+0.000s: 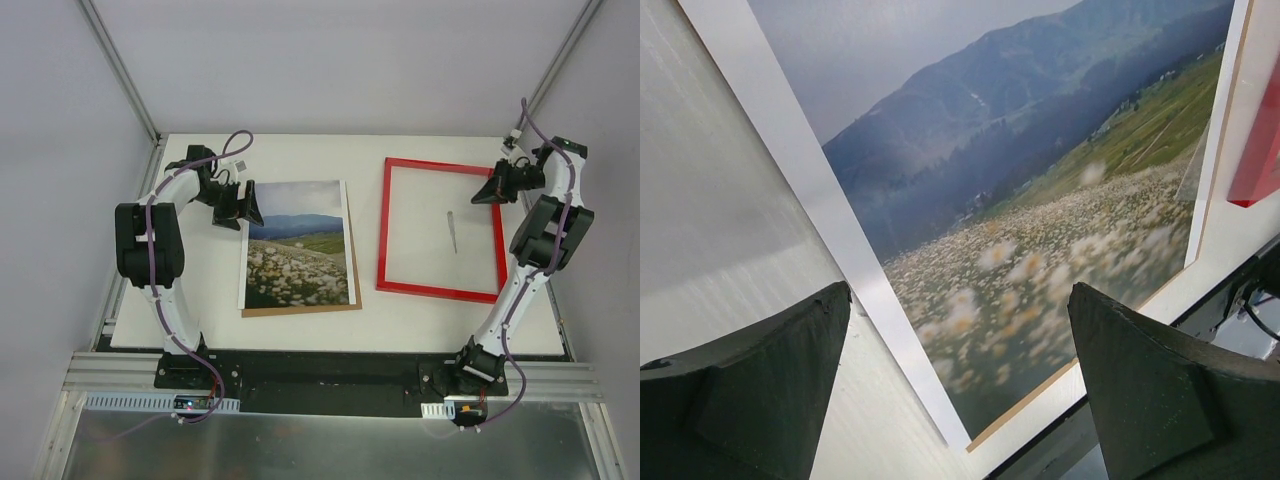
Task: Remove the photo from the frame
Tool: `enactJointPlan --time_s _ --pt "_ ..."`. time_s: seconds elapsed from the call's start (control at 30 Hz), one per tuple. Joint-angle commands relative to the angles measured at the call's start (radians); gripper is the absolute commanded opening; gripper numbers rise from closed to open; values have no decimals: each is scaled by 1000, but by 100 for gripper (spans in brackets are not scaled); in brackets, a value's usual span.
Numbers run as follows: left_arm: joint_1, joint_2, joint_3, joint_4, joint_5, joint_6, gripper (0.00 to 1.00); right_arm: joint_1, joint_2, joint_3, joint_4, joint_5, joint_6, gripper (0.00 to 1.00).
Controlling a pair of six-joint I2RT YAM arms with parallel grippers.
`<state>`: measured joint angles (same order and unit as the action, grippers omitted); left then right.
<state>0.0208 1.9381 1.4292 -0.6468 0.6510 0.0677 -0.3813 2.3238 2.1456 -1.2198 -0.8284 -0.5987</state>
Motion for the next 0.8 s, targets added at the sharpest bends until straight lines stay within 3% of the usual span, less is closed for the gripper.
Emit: enactJointPlan --time_s 0.0,0.4,0.5,0.67,0.77 --pt "2 -62 10 -40 53 17 88 -42 51 92 -84 75 -128 1" --pt "2 -51 23 -63 47 35 88 -91 89 137 127 271 -112 9" --pt "2 -34 22 -62 44 32 88 -91 80 134 199 305 -82 19" --pt "2 -11 19 -63 13 30 88 -80 71 129 261 351 -64 50" --pt "1 -4 23 -62 -20 18 88 -70 46 94 289 383 -64 58"
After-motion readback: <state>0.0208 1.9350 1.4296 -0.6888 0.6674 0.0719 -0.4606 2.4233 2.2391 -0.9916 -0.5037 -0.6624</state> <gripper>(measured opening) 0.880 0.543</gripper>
